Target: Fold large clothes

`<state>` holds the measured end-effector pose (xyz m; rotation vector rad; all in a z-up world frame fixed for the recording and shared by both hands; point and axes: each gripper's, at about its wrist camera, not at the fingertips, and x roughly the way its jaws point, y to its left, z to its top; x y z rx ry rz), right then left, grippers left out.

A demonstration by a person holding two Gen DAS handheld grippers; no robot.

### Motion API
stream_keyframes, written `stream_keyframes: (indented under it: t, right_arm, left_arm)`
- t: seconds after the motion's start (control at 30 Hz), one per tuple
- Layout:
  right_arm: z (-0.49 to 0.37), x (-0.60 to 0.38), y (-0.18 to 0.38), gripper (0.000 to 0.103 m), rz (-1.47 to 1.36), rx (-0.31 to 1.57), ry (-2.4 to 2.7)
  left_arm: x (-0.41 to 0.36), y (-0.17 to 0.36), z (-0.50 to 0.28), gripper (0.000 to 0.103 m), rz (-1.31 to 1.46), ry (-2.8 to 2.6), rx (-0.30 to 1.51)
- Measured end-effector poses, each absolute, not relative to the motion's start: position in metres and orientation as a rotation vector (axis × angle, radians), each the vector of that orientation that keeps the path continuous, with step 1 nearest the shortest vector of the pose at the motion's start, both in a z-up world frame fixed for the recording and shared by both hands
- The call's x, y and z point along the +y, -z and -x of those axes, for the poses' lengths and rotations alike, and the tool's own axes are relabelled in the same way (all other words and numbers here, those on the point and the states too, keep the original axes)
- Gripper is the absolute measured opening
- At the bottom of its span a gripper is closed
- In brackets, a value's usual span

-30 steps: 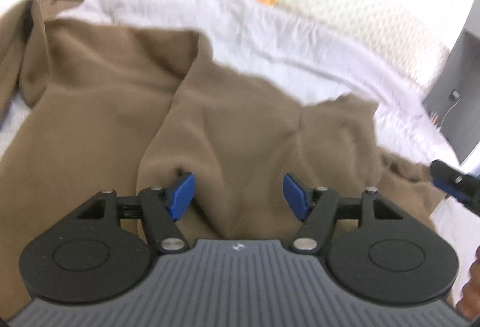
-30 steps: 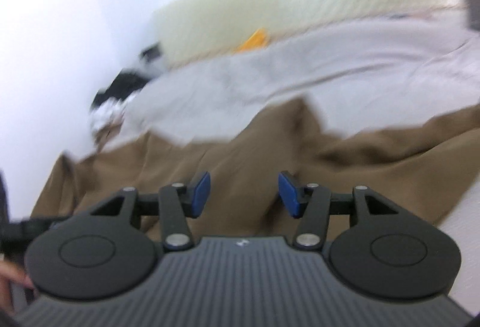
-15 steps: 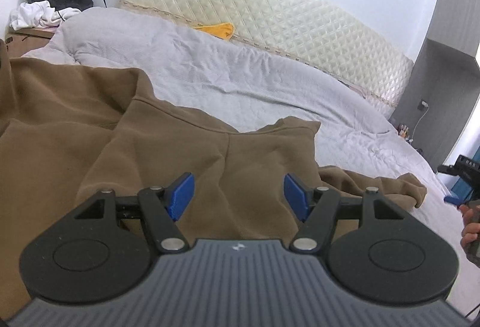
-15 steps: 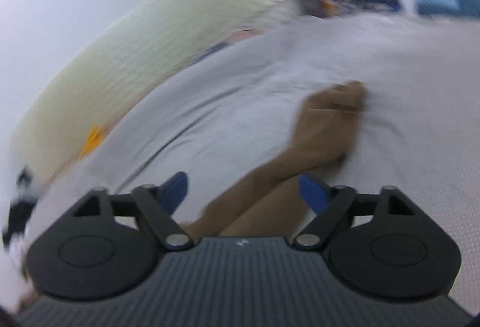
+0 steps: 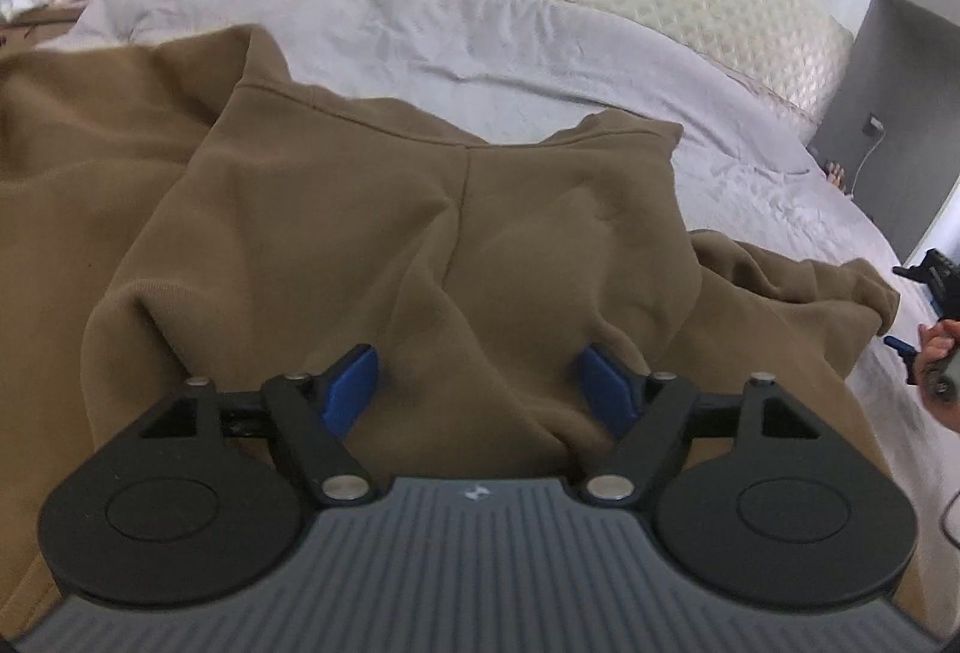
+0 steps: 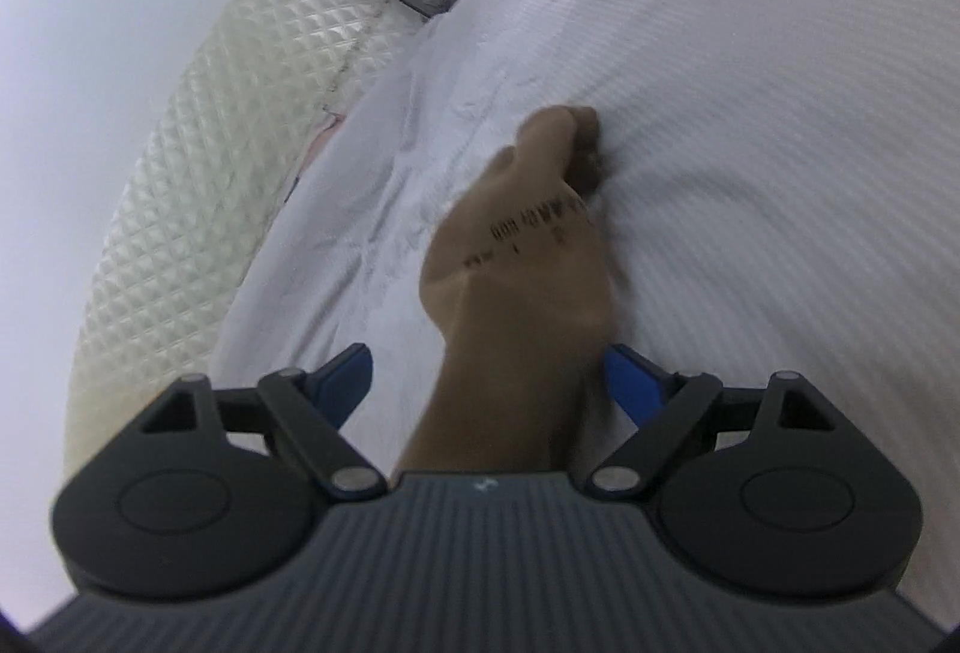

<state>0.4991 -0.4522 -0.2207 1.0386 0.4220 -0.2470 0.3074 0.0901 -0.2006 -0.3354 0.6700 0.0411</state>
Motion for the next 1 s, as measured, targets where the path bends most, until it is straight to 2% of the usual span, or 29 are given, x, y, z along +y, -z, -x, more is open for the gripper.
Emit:
stream_keyframes:
  t: [0.13,0.2,0.27,0.4,0.47,0.6,0.63,0.67,0.73,1.0]
  right_arm:
    - [-0.516,-0.459,0.233,0.084,-1.054,0.437,0.222]
    - [-0.518,-0.460,0.241,0.077,-1.087,0.435,0.209]
    - [-0.524,-0.459,0.245,0.062,-1.068,0.484,0.226]
    - [-0.528,-0.462,0.250,0.058,-1.049,0.529,0.251]
    - [-0.528,-0.460,0.247,0.060,-1.032,0.541,0.267]
    - [-0.522,-0.448,0.246,0.060,-1.098,0.471,0.149]
    - [-0.522,-0.444,0.243,0.056,-1.092,0.461,0.142]
    - [-0.523,-0.438,0.236,0.044,-1.038,0.458,0.161]
    - [-0.522,-0.428,0.224,0.031,-0.935,0.456,0.182]
    - [-0.464,-0.412,0.159,0.025,-0.840,0.233,0.192]
  left_arm:
    - [0.088,0.200,-0.305,0.080,0.333,-0.050,0.655]
    - [0.089,0.200,-0.305,0.080,0.343,-0.053,0.650]
    - [0.090,0.202,-0.307,0.081,0.349,-0.052,0.645]
    - [0.090,0.202,-0.303,0.082,0.350,-0.049,0.636]
    - [0.090,0.202,-0.302,0.082,0.353,-0.050,0.633]
    - [0.090,0.203,-0.301,0.082,0.359,-0.050,0.623]
    - [0.090,0.203,-0.301,0.082,0.359,-0.051,0.620]
    - [0.090,0.203,-0.300,0.082,0.360,-0.053,0.618]
    - [0.090,0.203,-0.301,0.082,0.362,-0.056,0.616]
    - [0.091,0.203,-0.301,0.082,0.362,-0.054,0.604]
